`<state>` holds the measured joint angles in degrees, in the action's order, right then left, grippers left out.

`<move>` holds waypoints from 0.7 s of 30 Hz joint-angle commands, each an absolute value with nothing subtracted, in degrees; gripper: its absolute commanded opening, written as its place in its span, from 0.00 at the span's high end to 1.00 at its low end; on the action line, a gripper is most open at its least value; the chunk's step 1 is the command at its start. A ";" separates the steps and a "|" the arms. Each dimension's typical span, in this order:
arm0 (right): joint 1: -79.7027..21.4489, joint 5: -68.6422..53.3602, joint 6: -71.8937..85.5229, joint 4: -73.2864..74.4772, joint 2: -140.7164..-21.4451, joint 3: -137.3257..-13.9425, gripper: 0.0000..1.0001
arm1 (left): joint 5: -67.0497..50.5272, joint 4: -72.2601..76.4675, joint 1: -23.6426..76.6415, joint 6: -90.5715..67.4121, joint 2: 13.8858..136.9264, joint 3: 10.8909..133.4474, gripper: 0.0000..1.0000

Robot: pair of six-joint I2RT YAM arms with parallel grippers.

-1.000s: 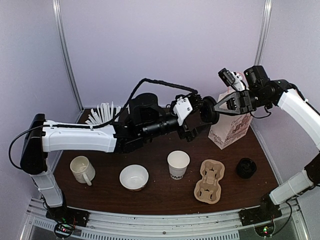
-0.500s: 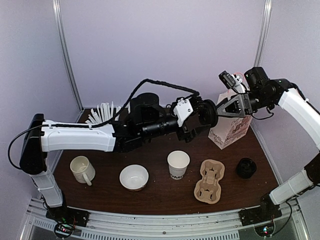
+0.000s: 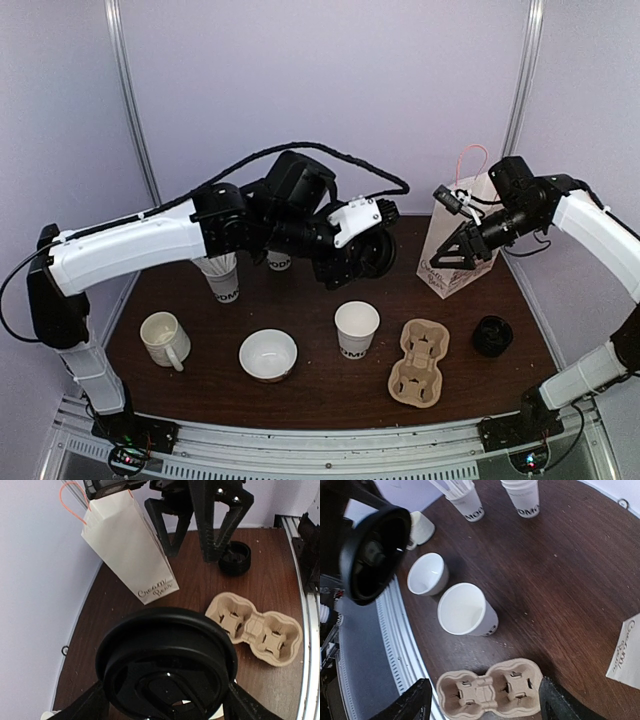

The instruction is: Pack the takeout coffee

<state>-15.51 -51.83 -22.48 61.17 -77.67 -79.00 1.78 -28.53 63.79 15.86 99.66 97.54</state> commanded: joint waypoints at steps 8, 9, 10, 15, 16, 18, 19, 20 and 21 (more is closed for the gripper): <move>-18.11 -39.58 -20.42 52.66 -80.67 -72.70 0.24 | 2.76 -60.16 63.60 12.33 114.26 117.16 0.20; -18.11 -39.04 -20.14 51.64 -80.54 -71.87 0.24 | 2.76 -61.05 63.62 12.34 115.14 118.15 0.19; -18.16 -38.60 -19.98 51.35 -80.51 -71.43 0.24 | 2.81 -61.85 63.63 12.43 116.02 119.14 0.19; -18.12 -38.39 -19.71 51.18 -80.81 -71.21 0.24 | 1.85 -64.03 63.62 12.64 119.04 121.39 0.19; -18.11 -38.55 -19.76 51.11 -80.71 -71.03 0.24 | 1.70 -64.61 63.59 12.43 119.62 121.94 0.19; -18.11 -38.75 -19.62 50.98 -80.60 -70.74 0.24 | 1.69 -65.89 63.63 12.42 120.75 123.13 0.19; -18.12 -38.80 -19.62 50.88 -80.53 -70.52 0.24 | 1.67 -66.39 63.59 12.44 121.33 123.55 0.19; -18.11 -38.91 -19.62 50.81 -80.47 -70.26 0.24 | 1.60 -66.78 63.61 12.40 121.78 123.92 0.19; -18.11 -39.00 -19.61 50.76 -80.38 -70.12 0.24 | 1.37 -67.01 63.62 12.42 122.15 124.12 0.18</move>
<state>-17.93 -39.66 -20.27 52.01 -80.71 -71.31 2.52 -64.34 63.79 13.10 120.60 121.40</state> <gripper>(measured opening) 0.762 0.813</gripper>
